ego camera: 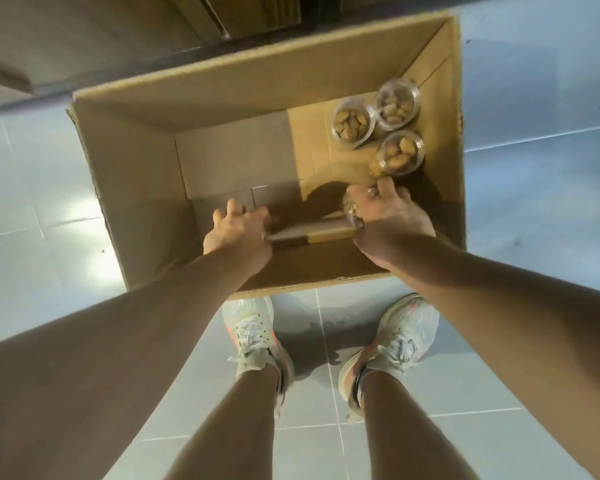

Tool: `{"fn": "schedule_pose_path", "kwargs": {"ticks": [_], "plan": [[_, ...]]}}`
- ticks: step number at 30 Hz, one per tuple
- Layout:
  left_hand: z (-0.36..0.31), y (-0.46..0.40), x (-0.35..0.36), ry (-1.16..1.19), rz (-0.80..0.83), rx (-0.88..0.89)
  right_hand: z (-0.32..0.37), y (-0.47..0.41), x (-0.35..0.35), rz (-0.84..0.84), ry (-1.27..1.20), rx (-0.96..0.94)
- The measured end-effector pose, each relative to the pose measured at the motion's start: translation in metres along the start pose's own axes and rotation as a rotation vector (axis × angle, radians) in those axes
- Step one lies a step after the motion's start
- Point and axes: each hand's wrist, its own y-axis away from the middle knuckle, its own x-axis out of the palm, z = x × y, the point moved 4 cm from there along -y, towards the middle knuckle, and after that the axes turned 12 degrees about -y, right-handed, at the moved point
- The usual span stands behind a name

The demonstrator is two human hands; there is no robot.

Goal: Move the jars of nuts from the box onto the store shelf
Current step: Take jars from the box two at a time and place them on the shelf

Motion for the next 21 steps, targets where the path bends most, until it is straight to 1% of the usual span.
{"fn": "schedule_pose_path", "kwargs": {"ticks": [4,7,9,12,14,17,21], "plan": [[-0.011,0.039,-0.064,0.012,-0.136,0.089,0.011,0.045,-0.061,-0.054,-0.051,-0.071],[-0.023,0.072,-0.121,0.033,-0.188,0.143,0.020,0.083,-0.119,-0.083,-0.080,-0.081],[-0.035,0.099,-0.165,0.011,-0.228,0.207,0.026,0.112,-0.166,-0.083,-0.082,-0.054],[-0.057,0.151,-0.237,0.002,-0.258,0.289,0.035,0.162,-0.242,-0.129,-0.119,-0.008],[-0.077,0.192,-0.289,-0.013,-0.264,0.384,0.040,0.203,-0.294,-0.154,-0.145,0.033],[-0.103,0.263,-0.363,-0.099,-0.253,0.564,0.048,0.281,-0.365,-0.215,-0.216,0.125],[-0.127,0.374,-0.455,-0.200,-0.265,0.770,0.058,0.398,-0.434,-0.320,-0.291,0.215]]}}
